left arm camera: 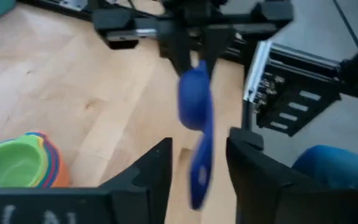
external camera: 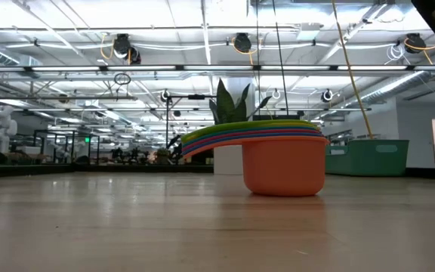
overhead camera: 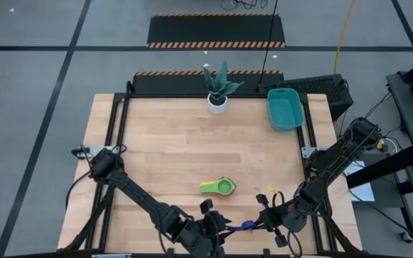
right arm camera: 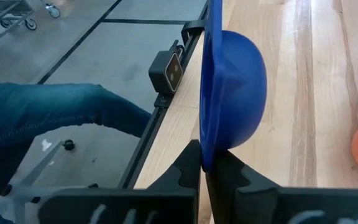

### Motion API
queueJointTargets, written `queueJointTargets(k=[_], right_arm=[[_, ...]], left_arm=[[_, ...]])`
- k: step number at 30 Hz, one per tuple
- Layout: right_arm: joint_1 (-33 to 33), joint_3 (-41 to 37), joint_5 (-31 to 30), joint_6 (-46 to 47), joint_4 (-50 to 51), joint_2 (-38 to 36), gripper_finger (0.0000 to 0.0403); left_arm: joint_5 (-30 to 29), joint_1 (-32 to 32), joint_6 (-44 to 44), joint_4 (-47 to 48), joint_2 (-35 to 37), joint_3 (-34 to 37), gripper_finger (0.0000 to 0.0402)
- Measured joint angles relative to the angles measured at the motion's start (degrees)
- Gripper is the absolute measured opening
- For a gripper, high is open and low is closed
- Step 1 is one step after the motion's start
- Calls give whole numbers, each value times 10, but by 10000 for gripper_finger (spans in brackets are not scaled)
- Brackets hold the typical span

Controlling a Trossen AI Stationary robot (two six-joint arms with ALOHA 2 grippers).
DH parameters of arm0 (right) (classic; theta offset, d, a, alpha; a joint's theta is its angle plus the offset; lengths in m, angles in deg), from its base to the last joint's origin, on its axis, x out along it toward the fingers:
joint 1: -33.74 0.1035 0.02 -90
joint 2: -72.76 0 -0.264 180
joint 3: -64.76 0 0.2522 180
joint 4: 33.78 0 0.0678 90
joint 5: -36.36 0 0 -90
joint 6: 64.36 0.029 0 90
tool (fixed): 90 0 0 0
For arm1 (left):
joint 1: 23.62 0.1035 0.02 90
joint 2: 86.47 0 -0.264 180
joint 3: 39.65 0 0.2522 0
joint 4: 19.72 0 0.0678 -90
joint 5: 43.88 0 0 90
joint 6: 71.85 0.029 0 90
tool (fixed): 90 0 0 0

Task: Nest measuring cups in basket
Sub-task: Stack the dark blue measuring cup on top of the green measuring cup

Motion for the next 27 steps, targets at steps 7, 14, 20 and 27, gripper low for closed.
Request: queueJointTargets(k=[7, 14, 20, 27], right_arm=[[0, 0, 0, -3, 2, 0, 1], [0, 0, -3, -8, -1, 0, 4], [7, 0, -65, -7, 15, -4, 49], [7, 0, -129, 42, 136, -45, 111]], left_arm=[[40, -2, 34, -35, 0, 0, 70], [9, -10, 53, -47, 0, 0, 15], [-73, -30, 33, -5, 0, 0, 9], [-90, -22, 5, 54, 0, 0, 14]])
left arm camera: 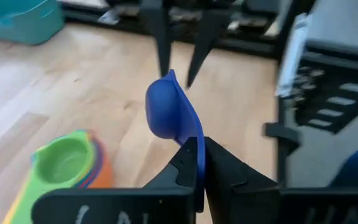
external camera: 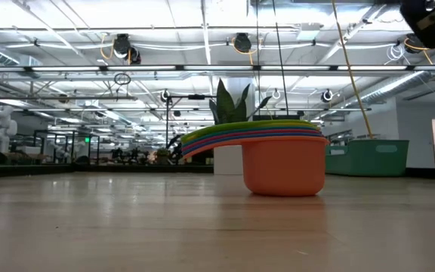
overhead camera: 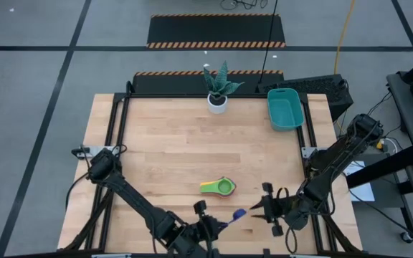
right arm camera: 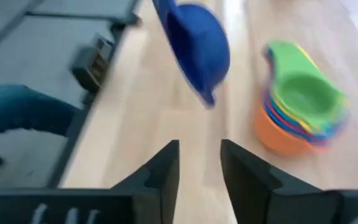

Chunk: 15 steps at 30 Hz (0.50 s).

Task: Nest measuring cups in basket
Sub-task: Stack the dark blue measuring cup on top of the green measuring cup

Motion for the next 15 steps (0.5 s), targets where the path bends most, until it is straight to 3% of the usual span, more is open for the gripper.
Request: queueJointTargets(k=[7, 12, 15], right_arm=[[3, 0, -10, 101, 154, -41, 125], [17, 0, -32, 100, 168, -46, 123], [21, 0, -44, 85, 168, -47, 123]], left_arm=[[-4, 22, -4, 66, 30, 0, 13], [16, 45, 12, 118, 71, 1, 6], [14, 58, 22, 96, 104, 27, 9]])
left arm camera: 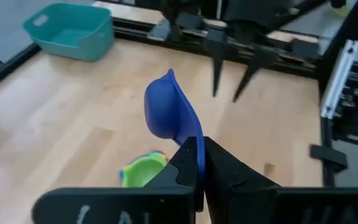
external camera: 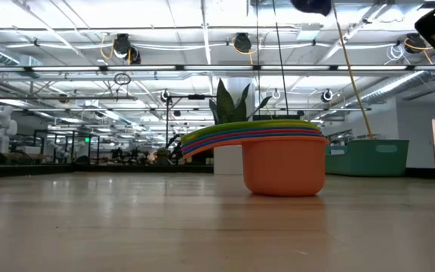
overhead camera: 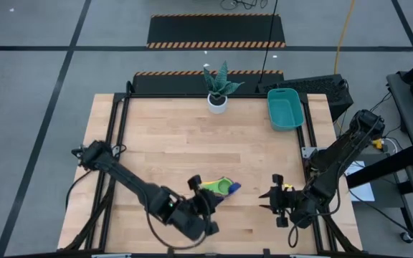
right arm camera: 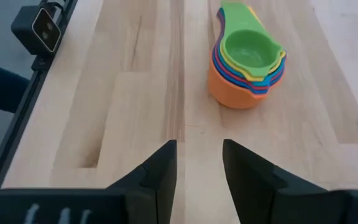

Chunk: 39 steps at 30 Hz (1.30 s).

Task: Nest measuring cups in basket
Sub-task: Stack the dark blue measuring cup on top of the green measuring cup

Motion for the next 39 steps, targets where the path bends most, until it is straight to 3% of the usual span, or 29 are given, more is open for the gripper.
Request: queueJointTargets(k=[9, 16, 21, 28, 33, 39], right_arm=[[0, 0, 6, -43, 0, -23, 123], [0, 0, 6, -91, -1, -63, 123], [0, 0, 3, -130, -1, -82, 123], [-4, 0, 0, -165, -2, -88, 123], [-5, 0, -40, -178, -2, -88, 123], [-6, 0, -40, -185, -2, -87, 123]], left_arm=[[61, 21, 21, -398, 63, 254, 10], [60, 20, -39, -639, 122, 461, 7], [78, 32, -85, -836, 118, 574, 8], [84, 37, -129, -870, 112, 619, 11], [85, 37, -139, -864, 112, 621, 6], [64, 29, -177, -826, 112, 621, 11]])
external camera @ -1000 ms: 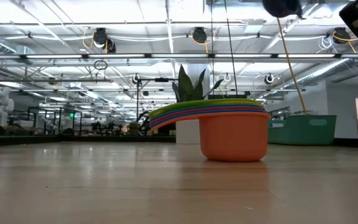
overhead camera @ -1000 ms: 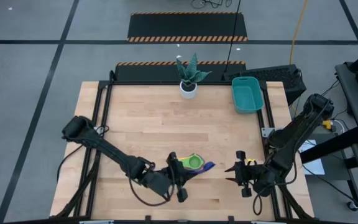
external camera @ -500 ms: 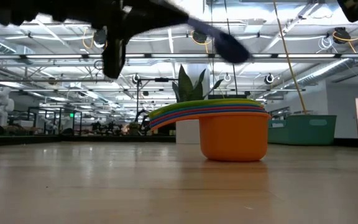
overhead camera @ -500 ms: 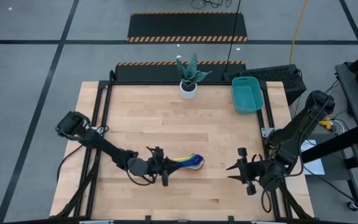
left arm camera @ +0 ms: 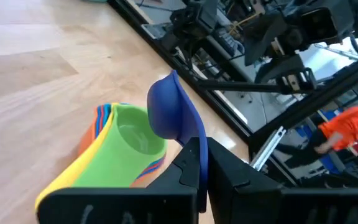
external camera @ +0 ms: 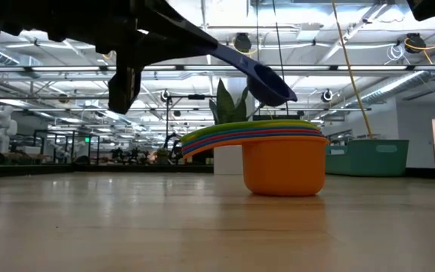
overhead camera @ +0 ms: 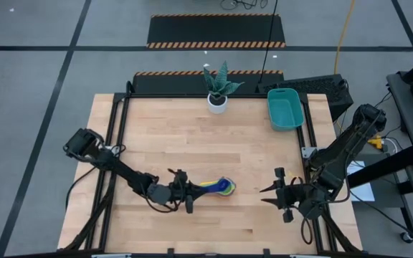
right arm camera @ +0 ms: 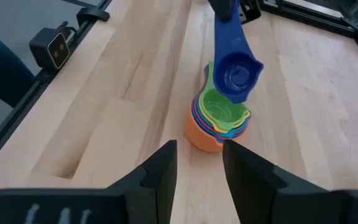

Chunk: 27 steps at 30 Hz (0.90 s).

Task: Nest measuring cups in basket
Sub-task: Stack the dark blue measuring cup on top of the green measuring cup

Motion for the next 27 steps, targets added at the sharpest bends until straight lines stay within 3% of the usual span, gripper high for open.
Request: queueJointTargets(k=[9, 16, 27], right_arm=[[0, 0, 1, 0, 0, 0, 123], [0, 0, 1, 0, 0, 0, 123], [0, 0, 1, 0, 0, 0, 123]], left_arm=[[-5, 2, -18, -7, 0, 0, 14], [2, 6, -22, -75, -44, -6, 10], [24, 14, -43, -83, -78, -9, 10]])
